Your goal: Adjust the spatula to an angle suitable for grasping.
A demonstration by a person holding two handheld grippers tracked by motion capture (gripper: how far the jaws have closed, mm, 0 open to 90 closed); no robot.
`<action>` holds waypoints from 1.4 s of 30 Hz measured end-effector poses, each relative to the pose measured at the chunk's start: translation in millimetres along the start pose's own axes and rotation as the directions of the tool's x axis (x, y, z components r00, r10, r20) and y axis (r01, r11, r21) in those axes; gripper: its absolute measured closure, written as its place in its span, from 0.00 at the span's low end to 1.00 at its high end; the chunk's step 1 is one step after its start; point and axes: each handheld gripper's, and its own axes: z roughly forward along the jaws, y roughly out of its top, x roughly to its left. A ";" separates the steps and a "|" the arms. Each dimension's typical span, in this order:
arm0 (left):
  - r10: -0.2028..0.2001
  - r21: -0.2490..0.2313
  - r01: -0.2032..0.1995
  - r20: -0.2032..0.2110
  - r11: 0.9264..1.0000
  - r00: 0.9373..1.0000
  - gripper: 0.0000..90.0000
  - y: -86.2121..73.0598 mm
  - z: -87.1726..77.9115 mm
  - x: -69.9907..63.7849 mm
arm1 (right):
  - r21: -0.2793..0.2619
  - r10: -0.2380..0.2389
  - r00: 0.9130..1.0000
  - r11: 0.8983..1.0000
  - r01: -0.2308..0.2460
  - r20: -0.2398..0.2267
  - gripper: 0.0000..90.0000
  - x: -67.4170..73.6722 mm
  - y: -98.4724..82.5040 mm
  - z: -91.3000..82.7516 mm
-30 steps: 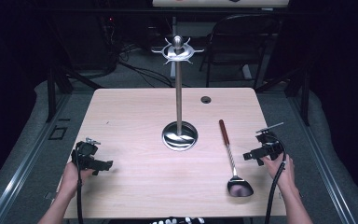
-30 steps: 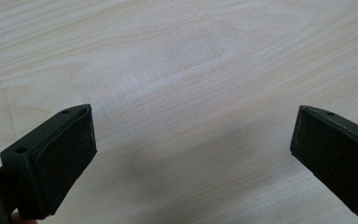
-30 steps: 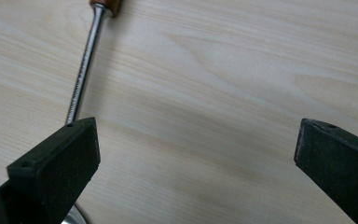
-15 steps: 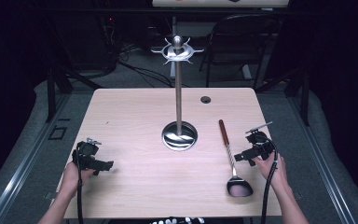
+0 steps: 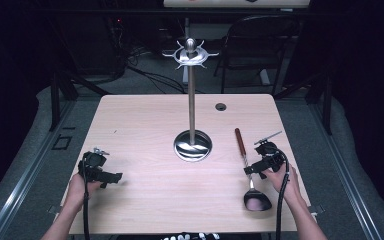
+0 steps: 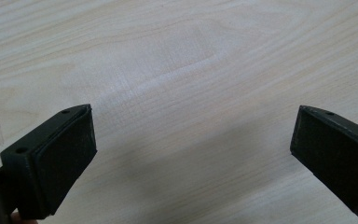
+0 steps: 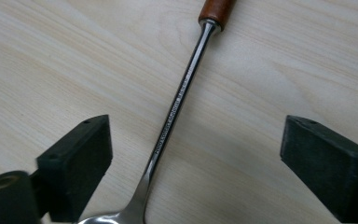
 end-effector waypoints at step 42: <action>0.020 0.009 -0.020 -0.008 1.000 1.000 0.00 0.3 0.3 -2.7 | 0.113 -0.110 0.993 0.988 0.104 0.046 0.86 27.1 2.1 17.8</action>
